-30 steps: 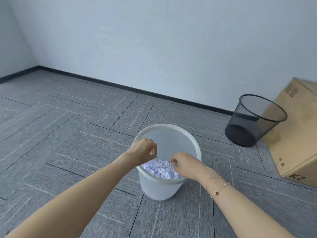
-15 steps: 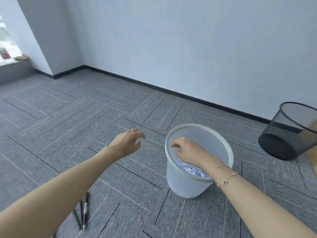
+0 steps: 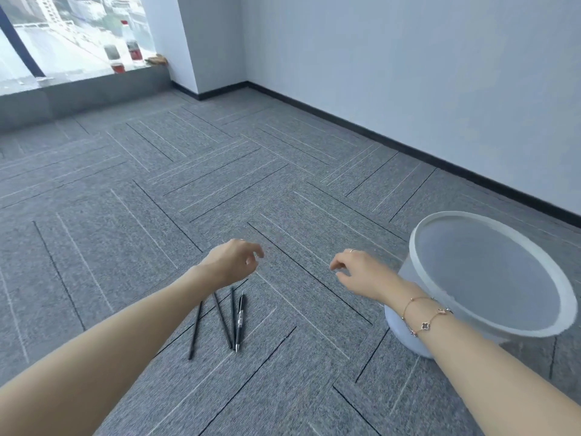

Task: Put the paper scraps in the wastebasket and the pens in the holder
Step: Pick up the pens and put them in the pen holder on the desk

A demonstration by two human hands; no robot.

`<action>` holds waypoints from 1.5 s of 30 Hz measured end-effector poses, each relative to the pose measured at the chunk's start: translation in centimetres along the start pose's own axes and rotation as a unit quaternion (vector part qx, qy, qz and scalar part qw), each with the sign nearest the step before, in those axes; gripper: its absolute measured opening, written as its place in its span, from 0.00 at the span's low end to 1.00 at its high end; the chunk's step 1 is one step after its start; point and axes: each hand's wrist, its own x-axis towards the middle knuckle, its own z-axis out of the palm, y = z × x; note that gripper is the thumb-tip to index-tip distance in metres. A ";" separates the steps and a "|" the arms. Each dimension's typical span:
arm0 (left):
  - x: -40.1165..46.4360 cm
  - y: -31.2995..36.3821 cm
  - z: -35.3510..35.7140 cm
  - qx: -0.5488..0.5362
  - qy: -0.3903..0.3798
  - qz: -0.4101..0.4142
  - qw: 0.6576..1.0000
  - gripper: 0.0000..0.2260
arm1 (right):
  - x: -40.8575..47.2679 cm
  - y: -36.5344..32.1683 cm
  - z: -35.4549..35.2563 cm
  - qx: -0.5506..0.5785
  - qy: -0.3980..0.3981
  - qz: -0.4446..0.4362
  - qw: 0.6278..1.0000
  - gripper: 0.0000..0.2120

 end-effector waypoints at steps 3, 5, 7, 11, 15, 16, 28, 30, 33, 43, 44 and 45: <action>-1.6 -3.6 1.6 -0.004 -0.017 -0.045 0.999 0.10 | 1.7 -1.7 3.0 0.003 -0.029 -0.012 0.999 0.12; -2.6 -5.7 3.1 -0.002 -0.032 -0.075 0.997 0.10 | 2.7 -2.6 5.1 0.005 -0.050 -0.019 0.999 0.12; -3.3 -7.6 4.6 0.003 -0.049 -0.105 0.993 0.11 | 3.6 -3.4 7.0 0.003 -0.070 -0.024 0.997 0.11; -4.7 -11.2 7.4 -0.001 -0.063 -0.156 0.986 0.09 | 5.3 -4.6 10.1 -0.007 -0.114 -0.032 0.993 0.12; -5.5 -13.4 10.0 0.017 -0.092 -0.200 0.975 0.09 | 6.6 -5.1 12.8 -0.011 -0.141 -0.033 0.989 0.11; -5.5 -13.7 10.6 0.020 -0.099 -0.211 0.972 0.09 | 7.0 -5.1 13.5 -0.012 -0.144 -0.031 0.989 0.11; -4.9 -14.5 17.5 -0.060 -0.060 -0.339 0.937 0.11 | 9.8 -7.9 20.6 0.067 -0.202 0.035 0.976 0.12; -4.5 -15.1 17.6 -0.111 -0.073 -0.353 0.926 0.08 | 10.4 -8.6 21.5 0.105 -0.200 0.057 0.973 0.13; -3.8 -15.7 17.5 -0.190 -0.098 -0.376 0.902 0.08 | 11.2 -9.5 23.0 0.131 -0.184 0.084 0.971 0.16; -2.3 -15.9 16.5 -0.243 -0.080 -0.367 0.894 0.09 | 12.0 -10.2 25.2 0.128 -0.121 0.144 0.974 0.11; -2.1 -15.8 16.5 -0.253 -0.074 -0.363 0.894 0.10 | 12.0 -10.3 25.2 0.115 -0.116 0.152 0.975 0.11; -1.9 -15.5 16.4 -0.257 -0.072 -0.355 0.896 0.11 | 12.0 -10.3 25.2 0.100 -0.111 0.159 0.976 0.10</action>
